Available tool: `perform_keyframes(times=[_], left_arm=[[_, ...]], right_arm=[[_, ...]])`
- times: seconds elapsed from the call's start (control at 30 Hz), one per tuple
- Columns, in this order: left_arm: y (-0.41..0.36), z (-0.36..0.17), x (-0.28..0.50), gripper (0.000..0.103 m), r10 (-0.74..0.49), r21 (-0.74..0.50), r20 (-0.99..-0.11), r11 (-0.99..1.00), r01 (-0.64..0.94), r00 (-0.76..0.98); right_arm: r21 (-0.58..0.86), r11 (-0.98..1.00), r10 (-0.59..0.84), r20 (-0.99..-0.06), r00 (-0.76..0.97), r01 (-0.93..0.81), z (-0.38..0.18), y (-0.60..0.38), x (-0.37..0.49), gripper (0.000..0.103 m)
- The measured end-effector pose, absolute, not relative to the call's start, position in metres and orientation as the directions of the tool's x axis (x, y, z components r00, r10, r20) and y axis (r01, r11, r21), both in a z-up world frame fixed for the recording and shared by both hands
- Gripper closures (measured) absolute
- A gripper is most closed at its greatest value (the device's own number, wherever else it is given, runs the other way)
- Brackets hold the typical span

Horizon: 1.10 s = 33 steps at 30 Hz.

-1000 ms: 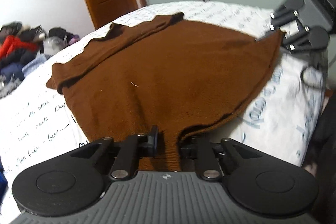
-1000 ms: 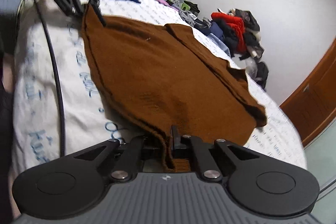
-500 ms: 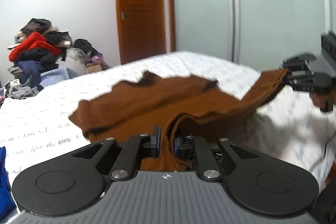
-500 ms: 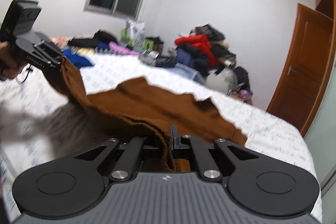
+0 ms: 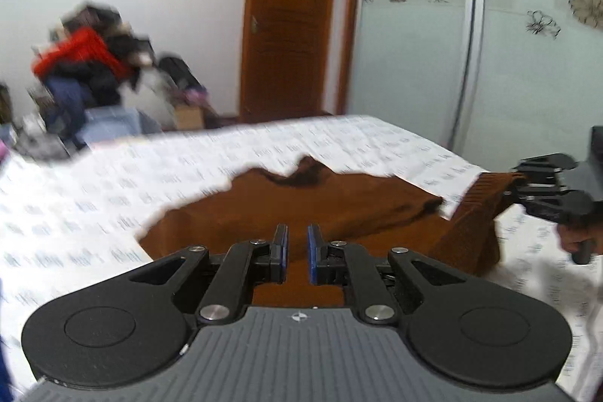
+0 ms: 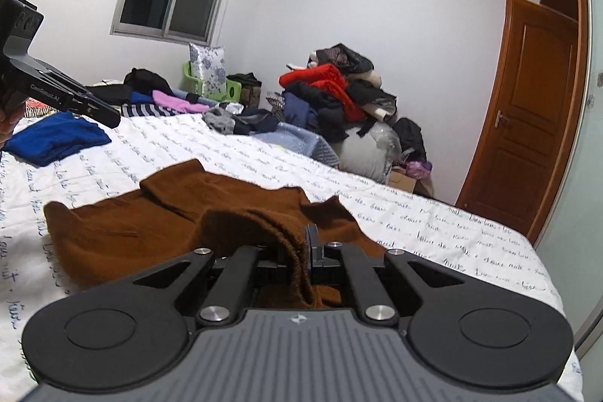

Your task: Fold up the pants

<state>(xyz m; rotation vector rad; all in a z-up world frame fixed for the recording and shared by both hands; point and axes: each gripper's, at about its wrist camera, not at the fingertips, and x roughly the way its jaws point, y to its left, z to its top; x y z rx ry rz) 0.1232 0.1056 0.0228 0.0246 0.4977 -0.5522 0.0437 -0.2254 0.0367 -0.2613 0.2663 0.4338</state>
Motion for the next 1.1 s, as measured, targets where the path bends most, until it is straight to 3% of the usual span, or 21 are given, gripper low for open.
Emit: perform_keyframes(times=[0.03,0.1,0.13,0.17,0.33,0.43,0.57,0.63,0.7,0.73,0.77,0.8,0.87,1.1], left_arm=[[0.11,0.016,0.126,0.084,-0.519,-0.152,-0.492,0.842,0.518,0.699],[0.115,0.001,0.132,0.06,-0.551,-0.24,-0.554,0.823,0.514,0.624],[0.115,-0.007,0.135,0.04,-0.562,-0.277,-0.584,0.816,0.508,0.585],[0.114,-0.014,0.138,0.03,-0.566,-0.302,-0.612,0.813,0.498,0.552],[0.091,-0.038,0.153,0.03,-0.551,-0.285,-0.705,0.797,0.532,0.447],[0.078,-0.051,0.161,0.03,-0.485,-0.216,-0.759,0.816,0.536,0.434],[0.082,-0.063,0.174,0.03,-0.463,-0.22,-0.776,0.835,0.504,0.428],[0.083,-0.068,0.181,0.034,-0.474,-0.252,-0.77,0.841,0.479,0.427],[0.085,-0.069,0.185,0.051,-0.504,-0.298,-0.759,0.832,0.467,0.413],[0.083,-0.07,0.186,0.069,-0.529,-0.33,-0.749,0.821,0.467,0.4],[0.083,-0.071,0.186,0.08,-0.547,-0.356,-0.741,0.812,0.462,0.39],[0.083,-0.07,0.186,0.084,-0.555,-0.37,-0.736,0.809,0.457,0.387],[0.081,-0.068,0.183,0.088,-0.559,-0.366,-0.726,0.807,0.464,0.401],[0.092,-0.042,0.164,0.089,-0.586,-0.353,-0.631,0.8,0.485,0.508]], right_arm=[[-0.189,0.873,0.377,-0.32,0.869,-0.449,0.035,-0.227,0.044,0.097],[-0.189,0.865,0.388,-0.333,0.859,-0.464,0.034,-0.23,0.038,0.097],[-0.189,0.863,0.39,-0.34,0.855,-0.469,0.032,-0.232,0.033,0.097],[-0.183,0.863,0.391,-0.349,0.851,-0.471,0.03,-0.235,0.028,0.097],[-0.131,0.874,0.39,-0.384,0.837,-0.468,0.017,-0.243,0.011,0.097],[-0.115,0.878,0.392,-0.386,0.835,-0.465,0.014,-0.245,0.005,0.097],[-0.107,0.876,0.4,-0.387,0.831,-0.471,0.012,-0.246,0.001,0.097],[-0.102,0.874,0.403,-0.394,0.826,-0.475,0.011,-0.245,0.003,0.097],[-0.095,0.874,0.405,-0.399,0.823,-0.476,0.009,-0.245,0.004,0.097],[-0.091,0.874,0.406,-0.4,0.821,-0.477,0.008,-0.244,0.005,0.097],[-0.087,0.875,0.407,-0.4,0.821,-0.477,0.007,-0.244,0.005,0.097],[-0.085,0.875,0.408,-0.4,0.821,-0.476,0.006,-0.244,0.005,0.097],[-0.081,0.877,0.407,-0.399,0.822,-0.474,0.006,-0.244,0.004,0.097],[-0.071,0.889,0.397,-0.372,0.839,-0.452,0.012,-0.251,0.008,0.097]])
